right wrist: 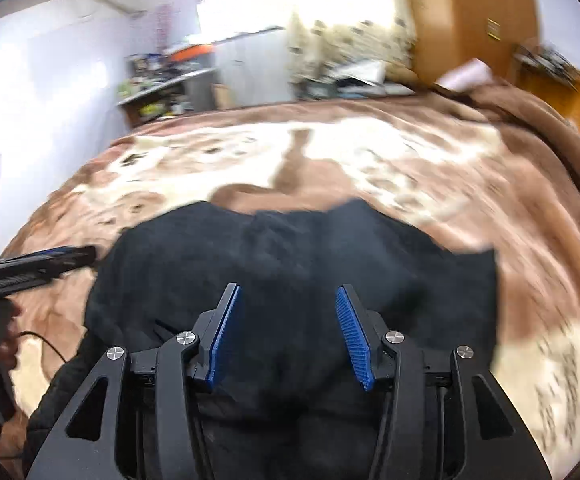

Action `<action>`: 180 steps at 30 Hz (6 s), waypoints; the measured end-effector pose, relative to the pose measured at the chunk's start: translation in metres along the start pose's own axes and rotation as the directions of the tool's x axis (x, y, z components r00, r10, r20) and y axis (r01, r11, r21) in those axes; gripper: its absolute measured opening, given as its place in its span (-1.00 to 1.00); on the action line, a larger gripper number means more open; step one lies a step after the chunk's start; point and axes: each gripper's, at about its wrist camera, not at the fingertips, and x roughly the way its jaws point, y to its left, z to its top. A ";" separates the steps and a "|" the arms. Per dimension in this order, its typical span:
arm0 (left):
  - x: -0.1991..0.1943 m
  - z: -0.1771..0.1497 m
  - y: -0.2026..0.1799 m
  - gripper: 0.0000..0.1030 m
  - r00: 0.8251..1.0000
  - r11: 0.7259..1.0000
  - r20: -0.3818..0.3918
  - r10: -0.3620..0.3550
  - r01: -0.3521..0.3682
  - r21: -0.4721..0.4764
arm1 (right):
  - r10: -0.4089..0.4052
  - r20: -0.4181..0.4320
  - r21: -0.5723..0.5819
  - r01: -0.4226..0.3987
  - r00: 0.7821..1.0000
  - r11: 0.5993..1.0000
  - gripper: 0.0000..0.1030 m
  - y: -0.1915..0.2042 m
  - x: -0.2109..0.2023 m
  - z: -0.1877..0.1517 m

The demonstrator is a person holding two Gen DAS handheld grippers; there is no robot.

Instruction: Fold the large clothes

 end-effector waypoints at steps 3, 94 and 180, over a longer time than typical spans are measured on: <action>0.020 0.000 -0.011 0.54 0.998 0.997 -0.008 0.062 -0.061 0.038 | -0.006 -0.012 -0.055 0.006 1.000 0.998 -0.04 0.013 0.027 -0.003; -0.094 -0.095 0.063 1.00 0.993 0.995 -0.066 0.099 -0.098 0.008 | 0.028 -0.045 0.083 -0.024 0.999 0.996 0.02 -0.016 -0.119 -0.090; -0.241 -0.292 0.079 -0.56 0.982 0.985 -0.161 -0.104 0.079 -0.153 | 0.119 -0.108 0.396 -0.067 0.987 0.916 -0.68 -0.085 -0.297 -0.265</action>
